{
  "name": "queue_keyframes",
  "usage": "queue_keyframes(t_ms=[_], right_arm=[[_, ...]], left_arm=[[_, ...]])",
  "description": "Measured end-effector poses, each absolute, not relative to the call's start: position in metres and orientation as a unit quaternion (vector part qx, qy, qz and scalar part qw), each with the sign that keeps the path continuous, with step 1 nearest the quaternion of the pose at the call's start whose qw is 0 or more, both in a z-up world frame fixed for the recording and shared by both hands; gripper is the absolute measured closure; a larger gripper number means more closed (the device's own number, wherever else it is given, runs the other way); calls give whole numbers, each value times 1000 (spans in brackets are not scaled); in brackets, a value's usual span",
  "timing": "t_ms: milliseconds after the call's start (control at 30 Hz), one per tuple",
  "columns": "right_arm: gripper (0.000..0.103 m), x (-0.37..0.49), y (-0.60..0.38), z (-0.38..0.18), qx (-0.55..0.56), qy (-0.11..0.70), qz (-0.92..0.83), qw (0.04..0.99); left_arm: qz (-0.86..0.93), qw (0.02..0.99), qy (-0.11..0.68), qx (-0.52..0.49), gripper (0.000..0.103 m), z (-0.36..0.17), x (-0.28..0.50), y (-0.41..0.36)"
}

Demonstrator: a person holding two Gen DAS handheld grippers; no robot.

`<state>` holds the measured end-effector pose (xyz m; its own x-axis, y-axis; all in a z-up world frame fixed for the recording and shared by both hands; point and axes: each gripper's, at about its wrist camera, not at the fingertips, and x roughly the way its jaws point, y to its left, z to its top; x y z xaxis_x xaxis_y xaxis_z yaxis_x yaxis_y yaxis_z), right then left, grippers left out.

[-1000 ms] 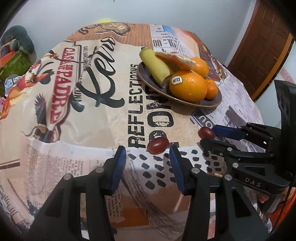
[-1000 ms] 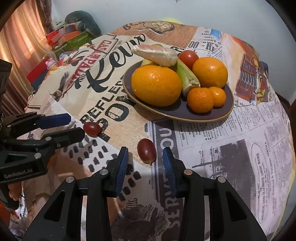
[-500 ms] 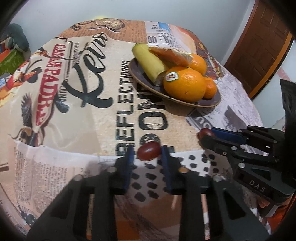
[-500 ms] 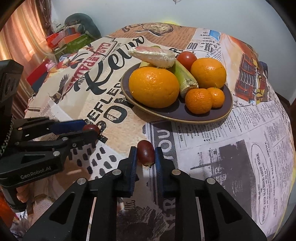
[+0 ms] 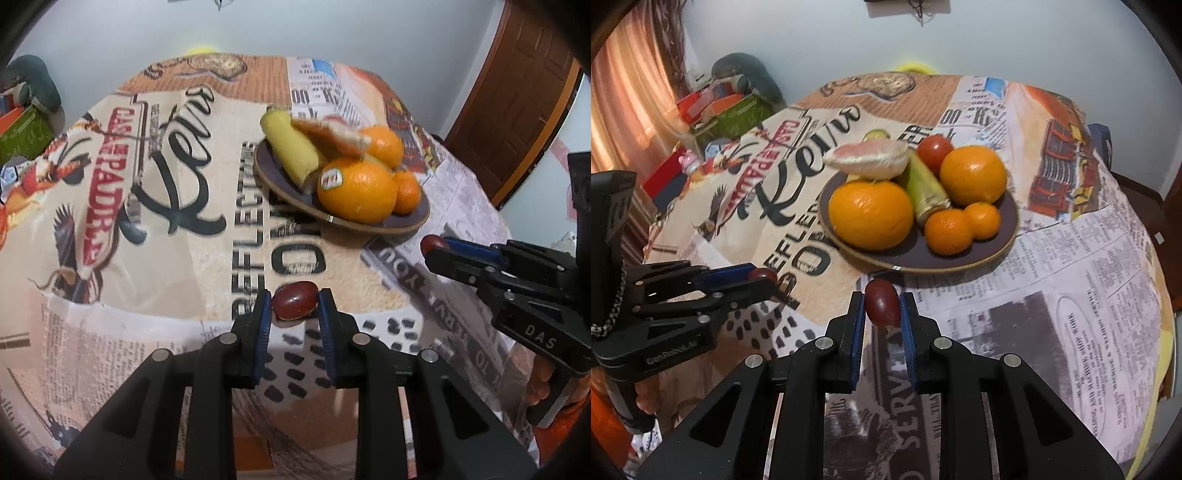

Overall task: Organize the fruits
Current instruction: 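Carry the grapes with both tools and drop them onto the plate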

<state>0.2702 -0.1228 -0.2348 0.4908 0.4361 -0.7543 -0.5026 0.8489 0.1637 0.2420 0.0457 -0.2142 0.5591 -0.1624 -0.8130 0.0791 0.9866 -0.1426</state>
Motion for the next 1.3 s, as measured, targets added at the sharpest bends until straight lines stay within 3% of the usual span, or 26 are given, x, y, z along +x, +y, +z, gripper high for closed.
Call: queue_keyframes(t_ms=[400, 1300], right_arm=[[86, 291, -130, -211, -28, 393, 256, 883], [84, 317, -126, -236, -30, 418, 265, 869]], left_arm=[[-67, 904, 420, -32, 78, -180, 277, 42], [-77, 892, 443, -47, 78, -214, 326, 48]])
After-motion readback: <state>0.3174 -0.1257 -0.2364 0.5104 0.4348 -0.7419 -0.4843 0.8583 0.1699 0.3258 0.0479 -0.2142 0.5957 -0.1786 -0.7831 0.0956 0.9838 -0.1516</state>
